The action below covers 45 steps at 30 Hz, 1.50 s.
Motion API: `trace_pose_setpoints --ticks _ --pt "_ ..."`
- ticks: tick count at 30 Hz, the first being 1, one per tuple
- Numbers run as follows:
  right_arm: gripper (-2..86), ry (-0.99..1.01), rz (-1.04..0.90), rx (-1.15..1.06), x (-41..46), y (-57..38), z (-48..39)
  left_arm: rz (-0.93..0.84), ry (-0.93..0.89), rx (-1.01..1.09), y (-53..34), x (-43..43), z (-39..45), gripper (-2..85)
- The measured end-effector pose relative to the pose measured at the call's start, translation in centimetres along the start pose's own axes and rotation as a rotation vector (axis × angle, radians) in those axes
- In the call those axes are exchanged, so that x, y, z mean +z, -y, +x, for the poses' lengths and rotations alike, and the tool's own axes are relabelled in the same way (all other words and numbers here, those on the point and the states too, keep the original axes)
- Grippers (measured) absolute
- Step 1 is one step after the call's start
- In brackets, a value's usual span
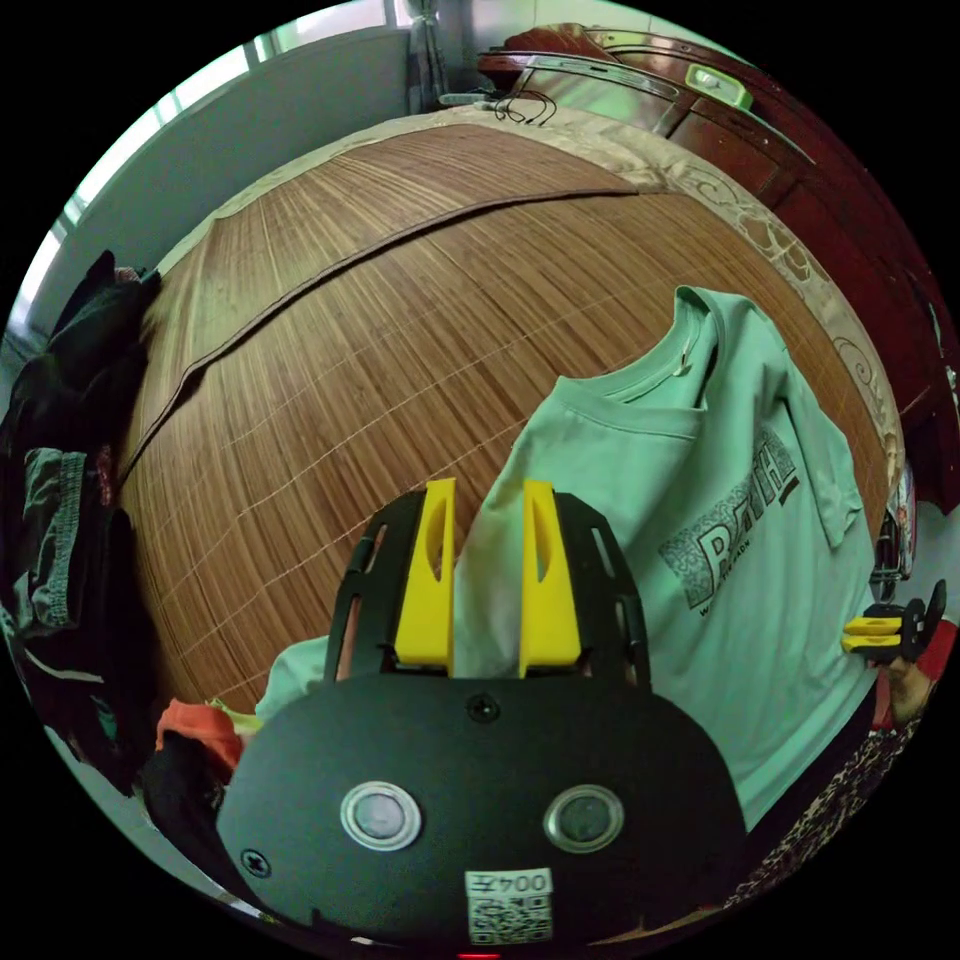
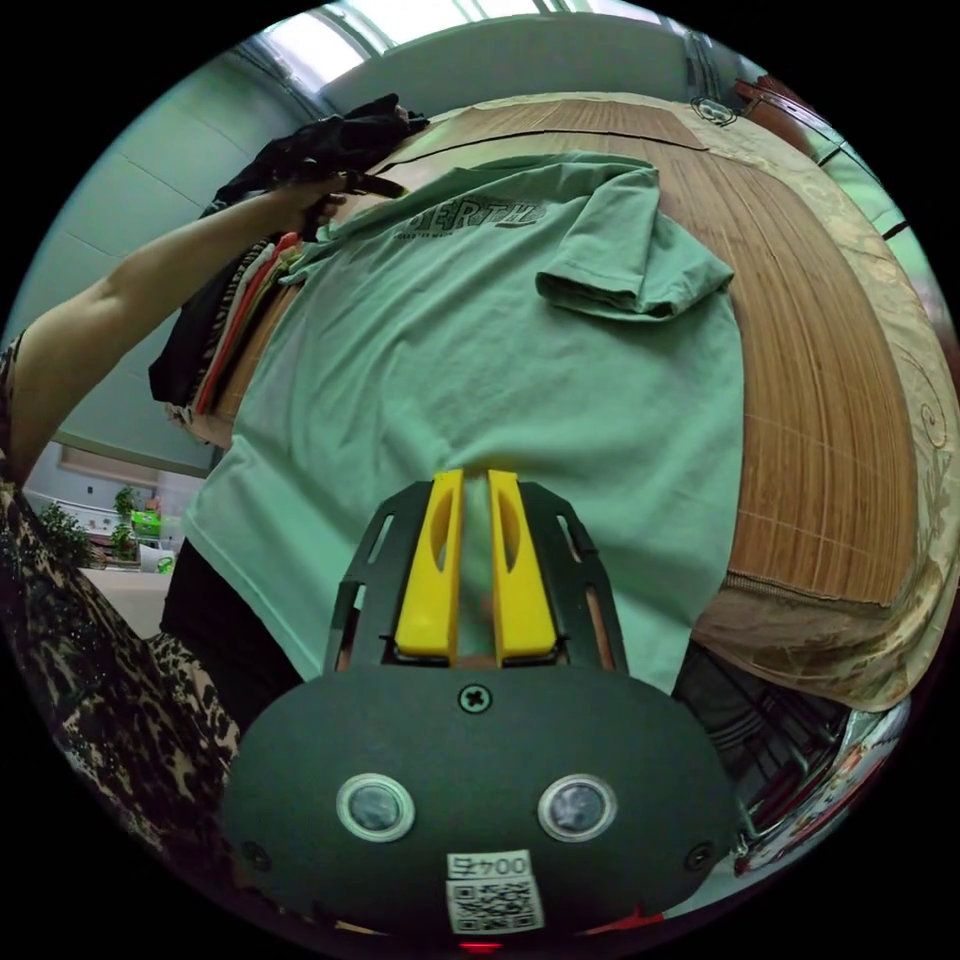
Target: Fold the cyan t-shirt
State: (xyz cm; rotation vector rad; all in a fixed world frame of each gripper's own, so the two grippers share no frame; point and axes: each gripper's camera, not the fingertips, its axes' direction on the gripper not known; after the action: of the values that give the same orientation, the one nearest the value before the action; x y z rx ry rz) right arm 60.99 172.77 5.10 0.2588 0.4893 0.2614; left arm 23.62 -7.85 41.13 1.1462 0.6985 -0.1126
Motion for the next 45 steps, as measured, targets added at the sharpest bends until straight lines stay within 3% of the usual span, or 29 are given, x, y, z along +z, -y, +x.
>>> trace_pose_setpoints --ticks 7,11,17,23,28,33,37,40,45 --pt "7.5 -0.108 0.003 -0.061 0.9 0.6 -2.3 -0.015 0.033 0.091 2.0 2.2 1.9 3.1" --pt "6.6 -0.113 0.001 -0.061 1.3 0.8 -2.5 -0.029 0.162 0.144 3.8 2.1 3.1 1.5" --pt "4.2 -0.120 0.006 -0.033 1.6 1.1 -2.3 0.072 0.288 0.011 6.3 0.7 1.6 0.9" --pt "3.6 -0.138 0.011 -0.035 1.9 1.2 -2.4 0.060 0.345 -0.101 7.0 2.0 0.8 0.7" --pt "3.3 -0.129 0.013 -0.028 2.0 1.2 -2.1 -0.097 0.313 -0.110 6.3 2.7 -0.1 0.8" --pt "3.1 -0.148 0.014 -0.033 2.1 1.2 -2.1 -0.010 0.452 -0.246 2.4 -1.5 -1.9 0.9" --pt "3.2 -0.177 0.015 -0.041 2.1 1.1 -2.1 0.065 0.274 -0.214 -2.7 -5.0 -0.9 0.8" --pt "3.1 -0.165 0.018 -0.028 2.1 1.1 -1.6 0.135 0.019 -0.137 -11.3 -7.1 4.0 0.8" --pt "1.8 -0.104 0.018 0.030 1.8 1.1 0.2 0.092 -0.028 -0.013 -24.8 -7.2 15.0 0.7"
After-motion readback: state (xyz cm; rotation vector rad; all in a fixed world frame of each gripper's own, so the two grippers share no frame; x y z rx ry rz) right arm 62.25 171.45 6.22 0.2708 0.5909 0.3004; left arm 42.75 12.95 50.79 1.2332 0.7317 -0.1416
